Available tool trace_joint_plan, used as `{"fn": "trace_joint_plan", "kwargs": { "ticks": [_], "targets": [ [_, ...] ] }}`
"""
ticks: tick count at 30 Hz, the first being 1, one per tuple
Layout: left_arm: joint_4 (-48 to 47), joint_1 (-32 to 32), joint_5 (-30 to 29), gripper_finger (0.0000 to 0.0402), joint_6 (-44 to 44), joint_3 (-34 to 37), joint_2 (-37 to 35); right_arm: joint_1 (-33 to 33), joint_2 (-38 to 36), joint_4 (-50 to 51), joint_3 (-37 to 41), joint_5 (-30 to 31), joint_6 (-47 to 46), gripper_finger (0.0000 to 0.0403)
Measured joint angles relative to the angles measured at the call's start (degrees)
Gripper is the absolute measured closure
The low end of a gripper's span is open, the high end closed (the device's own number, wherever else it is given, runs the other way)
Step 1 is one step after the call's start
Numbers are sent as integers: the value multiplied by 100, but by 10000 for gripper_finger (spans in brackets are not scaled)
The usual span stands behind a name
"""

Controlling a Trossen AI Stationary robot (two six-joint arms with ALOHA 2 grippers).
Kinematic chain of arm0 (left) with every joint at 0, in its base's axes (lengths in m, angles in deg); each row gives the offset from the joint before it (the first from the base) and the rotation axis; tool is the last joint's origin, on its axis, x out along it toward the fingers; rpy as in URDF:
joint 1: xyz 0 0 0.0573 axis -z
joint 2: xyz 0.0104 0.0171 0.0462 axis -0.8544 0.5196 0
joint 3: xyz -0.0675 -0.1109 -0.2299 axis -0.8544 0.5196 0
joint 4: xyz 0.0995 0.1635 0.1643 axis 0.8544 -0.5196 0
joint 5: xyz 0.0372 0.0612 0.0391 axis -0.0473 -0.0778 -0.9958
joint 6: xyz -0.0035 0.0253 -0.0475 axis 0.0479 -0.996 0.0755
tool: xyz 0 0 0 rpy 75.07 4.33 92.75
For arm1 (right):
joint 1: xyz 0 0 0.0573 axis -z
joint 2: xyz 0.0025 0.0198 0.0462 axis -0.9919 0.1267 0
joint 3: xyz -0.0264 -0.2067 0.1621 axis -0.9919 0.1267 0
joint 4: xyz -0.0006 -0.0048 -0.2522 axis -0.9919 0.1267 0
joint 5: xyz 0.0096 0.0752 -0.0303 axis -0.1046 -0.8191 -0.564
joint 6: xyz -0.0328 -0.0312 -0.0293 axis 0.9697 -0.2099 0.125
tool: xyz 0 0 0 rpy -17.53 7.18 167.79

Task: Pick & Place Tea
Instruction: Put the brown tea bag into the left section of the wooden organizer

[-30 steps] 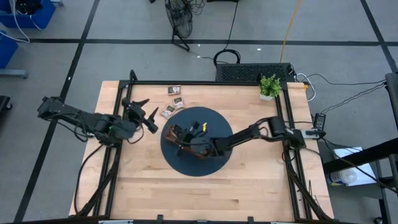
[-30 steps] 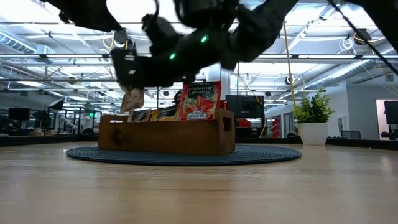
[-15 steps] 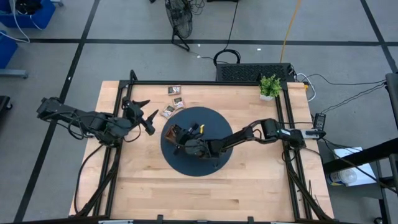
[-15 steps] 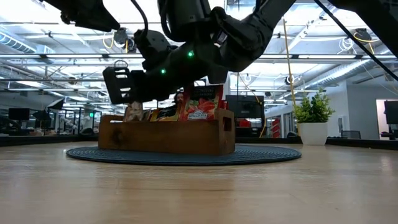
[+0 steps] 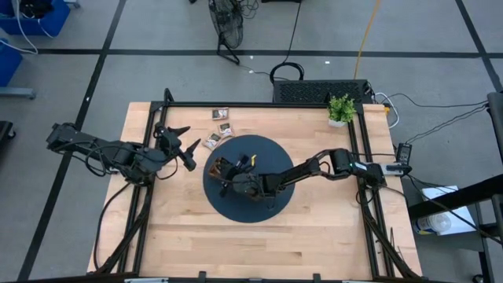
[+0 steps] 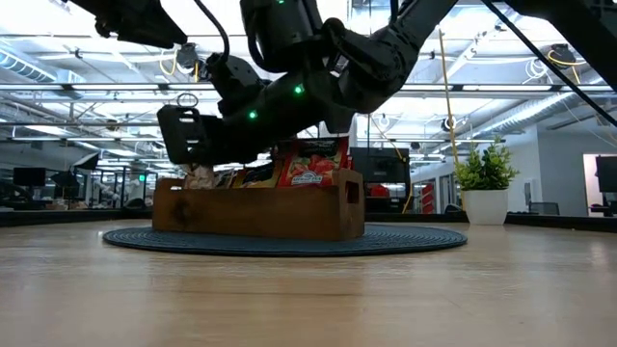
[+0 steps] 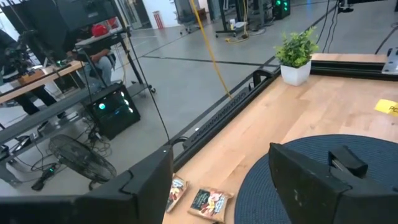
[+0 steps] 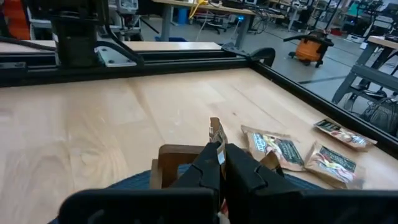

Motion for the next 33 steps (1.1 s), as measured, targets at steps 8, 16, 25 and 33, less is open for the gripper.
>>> {"fn": "trace_joint_plan", "kwargs": {
  "ticks": [8, 16, 25, 33],
  "targets": [
    [0, 0, -1, 148, 0, 0, 0, 64, -2, 219, 0, 445, 7, 380],
    [0, 0, -1, 149, 0, 0, 0, 60, 0, 239, 2, 593, 174, 306],
    [0, 0, -1, 149, 0, 0, 0, -18, -55, -527, 4, 596, 1316, 258],
    [0, 0, -3, 149, 2, 2, 0, -183, -515, -644, 4, 1124, 2768, 255]
  ]
}}
